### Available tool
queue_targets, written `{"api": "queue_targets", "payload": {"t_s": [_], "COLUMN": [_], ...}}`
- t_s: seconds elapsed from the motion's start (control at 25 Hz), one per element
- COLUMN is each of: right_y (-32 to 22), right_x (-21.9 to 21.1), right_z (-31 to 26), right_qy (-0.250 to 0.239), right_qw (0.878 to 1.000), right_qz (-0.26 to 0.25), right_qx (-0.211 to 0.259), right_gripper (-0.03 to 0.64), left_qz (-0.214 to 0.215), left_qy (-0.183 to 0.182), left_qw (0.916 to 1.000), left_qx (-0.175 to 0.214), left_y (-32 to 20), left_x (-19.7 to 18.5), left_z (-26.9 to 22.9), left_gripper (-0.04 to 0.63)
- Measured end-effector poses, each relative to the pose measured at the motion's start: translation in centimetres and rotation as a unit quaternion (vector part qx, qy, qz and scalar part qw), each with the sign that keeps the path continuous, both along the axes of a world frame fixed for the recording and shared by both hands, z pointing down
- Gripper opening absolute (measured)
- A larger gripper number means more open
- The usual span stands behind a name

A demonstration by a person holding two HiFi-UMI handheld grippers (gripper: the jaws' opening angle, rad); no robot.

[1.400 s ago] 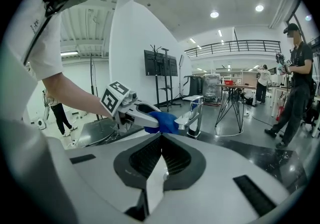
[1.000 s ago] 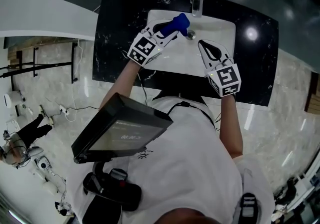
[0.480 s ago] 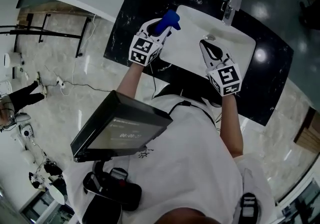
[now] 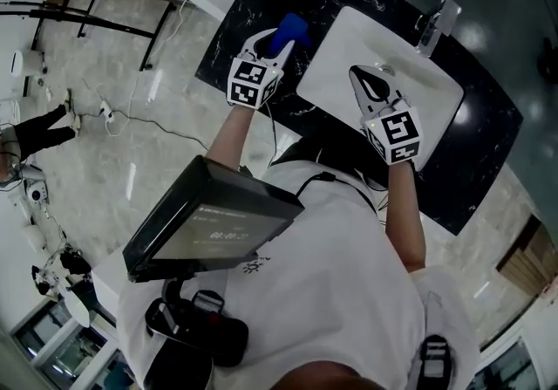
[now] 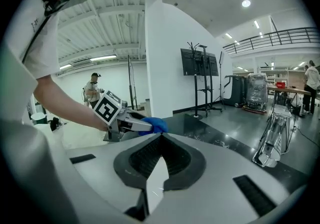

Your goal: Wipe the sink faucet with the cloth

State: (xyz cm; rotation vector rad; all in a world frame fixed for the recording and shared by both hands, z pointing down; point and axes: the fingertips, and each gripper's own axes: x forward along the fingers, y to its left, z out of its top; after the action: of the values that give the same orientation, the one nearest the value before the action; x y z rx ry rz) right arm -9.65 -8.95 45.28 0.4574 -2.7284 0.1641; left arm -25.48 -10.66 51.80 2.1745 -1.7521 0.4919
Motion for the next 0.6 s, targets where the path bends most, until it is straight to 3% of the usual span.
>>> {"api": "queue_targets", "payload": {"t_s": [0.32, 0.48, 0.6], "right_y": [-0.3, -0.5, -0.3], "right_x": [0.9, 1.6, 1.8], "right_z": [0.1, 0.2, 0.2], "right_qy": [0.006, 0.008, 0.007], "right_qw": [1.0, 1.0, 1.0], "right_qz": [0.004, 0.012, 0.014], "right_qx": [-0.001, -0.002, -0.001], "right_gripper": [0.003, 0.003, 0.003], "left_qz": [-0.021, -0.027, -0.025], "left_qy": [-0.023, -0.024, -0.025], "left_qw": [0.9974, 0.9971, 0.9971], "left_qx": [-0.064, -0.068, -0.067], "left_y": [0.2, 0.4, 0.5], "left_x": [-0.6, -0.8, -0.8], "left_z": [4.6, 4.5, 4.2], "left_gripper": [0.129, 0.229, 0.235]}}
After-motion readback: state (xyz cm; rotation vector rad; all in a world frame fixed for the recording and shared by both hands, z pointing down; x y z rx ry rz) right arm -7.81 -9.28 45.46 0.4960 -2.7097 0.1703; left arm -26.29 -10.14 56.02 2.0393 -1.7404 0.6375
